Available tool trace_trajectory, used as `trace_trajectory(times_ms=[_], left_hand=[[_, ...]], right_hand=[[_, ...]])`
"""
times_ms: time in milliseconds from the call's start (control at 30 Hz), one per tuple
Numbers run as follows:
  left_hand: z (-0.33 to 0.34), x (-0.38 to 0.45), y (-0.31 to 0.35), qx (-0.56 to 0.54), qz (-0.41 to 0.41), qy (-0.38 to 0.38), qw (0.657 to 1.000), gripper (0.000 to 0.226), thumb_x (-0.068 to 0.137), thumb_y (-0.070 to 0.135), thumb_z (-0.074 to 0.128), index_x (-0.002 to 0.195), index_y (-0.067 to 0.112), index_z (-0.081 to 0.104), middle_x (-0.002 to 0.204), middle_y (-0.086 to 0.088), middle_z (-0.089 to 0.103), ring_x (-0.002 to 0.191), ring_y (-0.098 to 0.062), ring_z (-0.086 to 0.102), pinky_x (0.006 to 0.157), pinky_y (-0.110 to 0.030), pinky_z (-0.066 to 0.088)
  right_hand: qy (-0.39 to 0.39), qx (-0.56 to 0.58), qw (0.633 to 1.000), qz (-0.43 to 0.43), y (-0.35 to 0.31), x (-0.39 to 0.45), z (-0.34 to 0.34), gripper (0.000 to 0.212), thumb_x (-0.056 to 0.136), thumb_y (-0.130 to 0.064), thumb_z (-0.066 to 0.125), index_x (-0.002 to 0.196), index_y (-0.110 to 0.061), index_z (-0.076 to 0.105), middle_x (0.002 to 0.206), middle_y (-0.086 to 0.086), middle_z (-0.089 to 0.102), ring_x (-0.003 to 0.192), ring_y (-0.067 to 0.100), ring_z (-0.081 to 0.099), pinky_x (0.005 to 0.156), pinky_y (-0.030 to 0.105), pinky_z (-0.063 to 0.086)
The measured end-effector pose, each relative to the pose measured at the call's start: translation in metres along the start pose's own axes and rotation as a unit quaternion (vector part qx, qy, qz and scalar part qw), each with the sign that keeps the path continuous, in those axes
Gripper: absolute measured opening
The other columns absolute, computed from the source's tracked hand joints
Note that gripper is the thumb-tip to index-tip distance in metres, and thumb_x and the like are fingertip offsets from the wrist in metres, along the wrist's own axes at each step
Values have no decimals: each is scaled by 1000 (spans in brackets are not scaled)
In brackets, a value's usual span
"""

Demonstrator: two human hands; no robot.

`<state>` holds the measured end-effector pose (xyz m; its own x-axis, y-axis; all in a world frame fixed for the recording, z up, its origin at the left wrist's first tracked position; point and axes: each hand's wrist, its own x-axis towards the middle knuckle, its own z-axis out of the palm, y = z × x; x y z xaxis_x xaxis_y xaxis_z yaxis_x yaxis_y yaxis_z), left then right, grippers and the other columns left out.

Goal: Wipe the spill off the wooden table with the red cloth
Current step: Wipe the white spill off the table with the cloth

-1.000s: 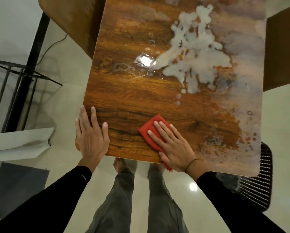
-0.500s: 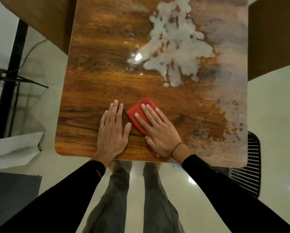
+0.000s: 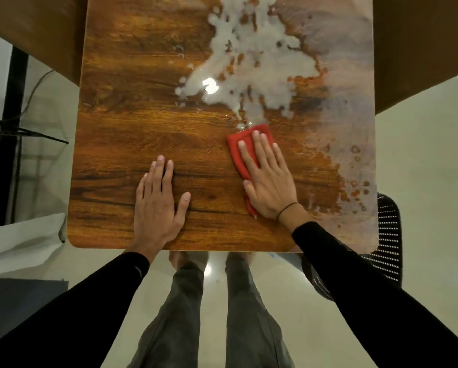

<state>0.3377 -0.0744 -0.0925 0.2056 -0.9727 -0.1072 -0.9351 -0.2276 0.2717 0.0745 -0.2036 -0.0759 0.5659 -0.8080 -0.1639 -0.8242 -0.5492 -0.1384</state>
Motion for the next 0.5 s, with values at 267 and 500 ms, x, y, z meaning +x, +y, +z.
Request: trace_trajectory(times_ms=[267, 500], left_hand=[[1, 0, 3, 3, -6, 7, 1000, 75, 112, 55, 31, 175, 16, 18, 184, -10, 13, 170, -31, 16, 136, -49, 9], [1, 1, 3, 4, -3, 8, 1000, 73, 114, 53, 29, 175, 16, 17, 184, -9, 13, 169, -29, 15, 136, -45, 6]], right_hand=[[-23, 0, 985, -173, -11, -87, 31, 86, 107, -48, 42, 181, -26, 4, 187, 19, -5, 175, 37, -2, 141, 56, 3], [-8, 11, 1000, -23, 53, -120, 24, 83, 107, -46, 38, 181, -26, 5, 188, 14, -6, 175, 33, -1, 138, 62, 15]])
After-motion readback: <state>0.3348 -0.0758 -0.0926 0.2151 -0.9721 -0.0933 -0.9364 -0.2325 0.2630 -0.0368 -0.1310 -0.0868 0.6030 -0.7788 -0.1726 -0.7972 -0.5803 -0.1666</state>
